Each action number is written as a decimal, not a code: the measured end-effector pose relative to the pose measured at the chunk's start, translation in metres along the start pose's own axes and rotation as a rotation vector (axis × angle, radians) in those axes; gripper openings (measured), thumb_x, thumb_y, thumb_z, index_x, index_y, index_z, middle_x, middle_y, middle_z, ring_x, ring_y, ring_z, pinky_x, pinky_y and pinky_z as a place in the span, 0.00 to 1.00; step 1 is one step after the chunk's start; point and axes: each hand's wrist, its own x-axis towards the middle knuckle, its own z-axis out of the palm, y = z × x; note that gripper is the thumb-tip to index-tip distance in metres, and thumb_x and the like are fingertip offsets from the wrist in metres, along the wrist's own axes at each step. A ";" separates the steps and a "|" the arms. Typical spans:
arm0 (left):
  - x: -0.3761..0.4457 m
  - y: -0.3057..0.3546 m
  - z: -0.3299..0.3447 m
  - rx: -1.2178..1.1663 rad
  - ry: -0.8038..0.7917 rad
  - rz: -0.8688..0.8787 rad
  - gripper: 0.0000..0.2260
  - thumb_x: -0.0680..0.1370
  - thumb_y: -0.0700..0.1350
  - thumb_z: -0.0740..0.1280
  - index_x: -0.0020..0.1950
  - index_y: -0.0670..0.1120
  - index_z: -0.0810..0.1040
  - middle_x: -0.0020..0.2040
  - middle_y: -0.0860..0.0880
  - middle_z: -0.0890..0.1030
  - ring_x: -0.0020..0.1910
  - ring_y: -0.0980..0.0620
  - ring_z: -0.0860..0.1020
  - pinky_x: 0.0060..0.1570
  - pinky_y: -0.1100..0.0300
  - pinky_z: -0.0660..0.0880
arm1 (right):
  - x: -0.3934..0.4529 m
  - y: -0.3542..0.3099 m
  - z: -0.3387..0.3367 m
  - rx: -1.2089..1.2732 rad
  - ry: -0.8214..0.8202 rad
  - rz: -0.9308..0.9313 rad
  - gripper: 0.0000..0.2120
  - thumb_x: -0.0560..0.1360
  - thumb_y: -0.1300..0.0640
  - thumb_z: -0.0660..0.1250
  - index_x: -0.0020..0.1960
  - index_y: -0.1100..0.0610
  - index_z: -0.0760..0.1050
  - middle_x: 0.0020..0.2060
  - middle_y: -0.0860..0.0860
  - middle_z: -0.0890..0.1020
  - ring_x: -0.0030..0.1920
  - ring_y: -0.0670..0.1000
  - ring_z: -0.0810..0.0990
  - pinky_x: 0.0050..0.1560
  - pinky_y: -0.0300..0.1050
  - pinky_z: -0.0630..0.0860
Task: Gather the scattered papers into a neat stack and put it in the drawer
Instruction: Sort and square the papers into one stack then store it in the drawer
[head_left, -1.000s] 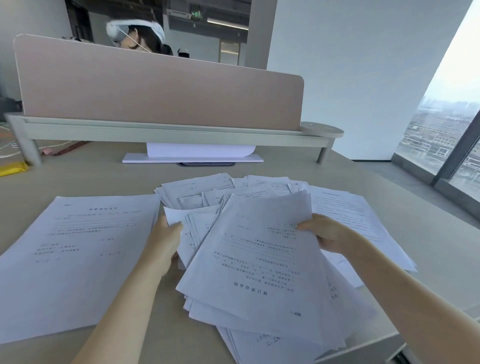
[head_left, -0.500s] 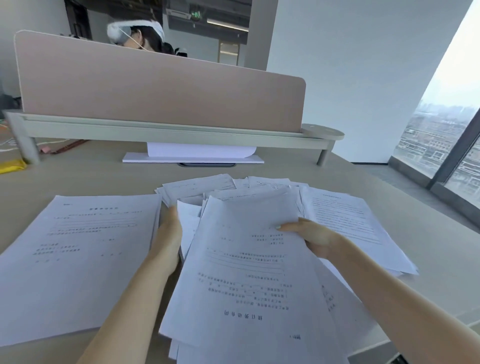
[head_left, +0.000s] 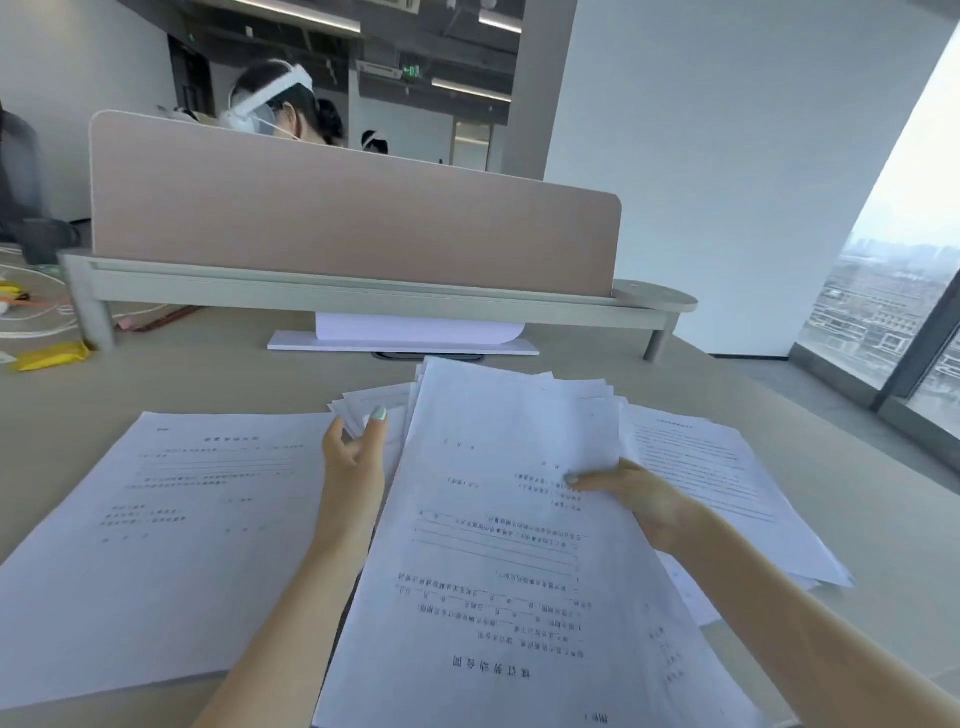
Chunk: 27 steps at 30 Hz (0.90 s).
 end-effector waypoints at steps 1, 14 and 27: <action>-0.001 0.001 0.001 -0.023 -0.056 -0.020 0.26 0.76 0.61 0.59 0.71 0.52 0.61 0.54 0.60 0.72 0.51 0.58 0.72 0.52 0.58 0.65 | -0.005 -0.004 -0.003 0.035 0.023 -0.048 0.16 0.66 0.64 0.70 0.53 0.63 0.79 0.43 0.57 0.85 0.41 0.56 0.85 0.41 0.48 0.82; -0.015 0.156 0.034 0.118 -0.154 0.651 0.04 0.78 0.50 0.62 0.51 0.54 0.68 0.45 0.64 0.73 0.39 0.78 0.72 0.33 0.83 0.65 | -0.063 -0.165 0.026 0.297 0.284 -0.698 0.04 0.73 0.59 0.68 0.47 0.55 0.79 0.35 0.48 0.86 0.36 0.48 0.85 0.35 0.42 0.81; -0.019 0.092 0.016 0.092 -0.128 0.510 0.11 0.79 0.50 0.61 0.61 0.57 0.68 0.51 0.69 0.74 0.48 0.75 0.72 0.42 0.80 0.68 | -0.037 -0.093 0.034 0.073 0.240 -0.539 0.09 0.72 0.57 0.70 0.51 0.57 0.80 0.50 0.53 0.85 0.50 0.54 0.84 0.51 0.48 0.79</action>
